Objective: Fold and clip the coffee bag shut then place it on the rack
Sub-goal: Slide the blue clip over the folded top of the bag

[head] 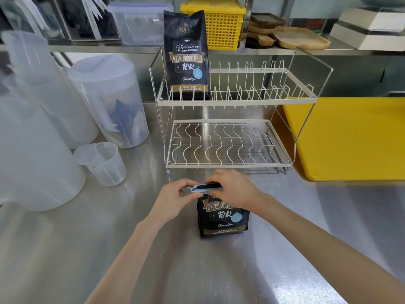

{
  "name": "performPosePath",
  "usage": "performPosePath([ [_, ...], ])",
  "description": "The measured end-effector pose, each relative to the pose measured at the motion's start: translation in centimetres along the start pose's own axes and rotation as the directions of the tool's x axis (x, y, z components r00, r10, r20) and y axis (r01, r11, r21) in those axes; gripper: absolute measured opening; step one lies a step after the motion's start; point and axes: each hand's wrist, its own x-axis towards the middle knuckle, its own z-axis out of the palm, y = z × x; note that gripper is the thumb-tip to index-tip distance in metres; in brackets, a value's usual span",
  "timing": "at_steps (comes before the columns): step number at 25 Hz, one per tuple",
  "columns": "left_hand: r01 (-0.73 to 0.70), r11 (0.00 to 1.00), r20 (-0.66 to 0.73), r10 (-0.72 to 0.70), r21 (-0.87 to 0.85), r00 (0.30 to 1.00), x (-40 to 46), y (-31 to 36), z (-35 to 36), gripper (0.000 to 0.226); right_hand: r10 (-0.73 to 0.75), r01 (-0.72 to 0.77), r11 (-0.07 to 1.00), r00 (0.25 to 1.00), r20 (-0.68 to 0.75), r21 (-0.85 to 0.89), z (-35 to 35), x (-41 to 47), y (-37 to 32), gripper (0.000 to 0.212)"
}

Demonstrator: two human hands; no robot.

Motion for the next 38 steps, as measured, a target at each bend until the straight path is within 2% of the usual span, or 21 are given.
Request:
performPosePath([
  [1,-0.044,0.994,0.055,0.039,0.1,0.998,0.3,0.0,-0.4,0.009,-0.008,0.008,1.0,1.0,0.001,0.009,0.0,0.0,0.1,0.023],
  [4,-0.204,0.906,0.195,0.139,0.37,0.971,0.9,-0.1,-1.2,0.019,-0.023,0.023,0.999,1.0,0.009,0.032,0.0,-0.2,0.1,0.022],
  [7,-0.289,0.851,0.248,0.195,0.438,0.949,1.4,-0.1,-1.3,0.02,-0.026,0.026,0.997,1.0,-0.008,0.068,0.1,-0.5,0.0,0.02],
  [13,-0.27,0.918,0.267,0.193,0.291,0.944,1.6,-0.4,-1.2,0.019,-0.044,0.045,0.995,0.999,-0.017,0.089,0.2,-0.7,-0.1,0.017],
  [17,-0.268,0.927,0.256,0.2,0.263,0.946,1.6,-0.6,-1.2,0.023,-0.039,0.039,0.994,0.999,-0.005,0.102,0.1,-0.6,0.2,0.018],
  [24,-0.231,0.955,0.194,0.194,0.188,0.962,1.5,-0.8,-0.7,0.007,0.019,-0.012,0.994,0.998,-0.058,0.107,-0.2,-1.8,1.8,0.038],
  [28,-0.121,0.992,0.124,0.116,0.036,0.986,0.6,-0.9,0.1,0.014,0.202,-0.143,0.922,0.97,-0.132,0.359,-0.1,-3.9,4.7,0.036],
  [31,-0.079,0.997,0.071,0.079,-0.002,0.994,0.5,-0.7,0.8,0.018,0.294,-0.193,0.853,0.945,-0.142,0.485,0.5,-4.8,5.8,0.018],
  [38,-0.021,0.996,0.019,0.023,-0.086,1.0,0.5,-0.2,1.9,0.016,0.342,-0.217,0.802,0.931,-0.13,0.557,0.9,-4.5,5.9,0.011],
])
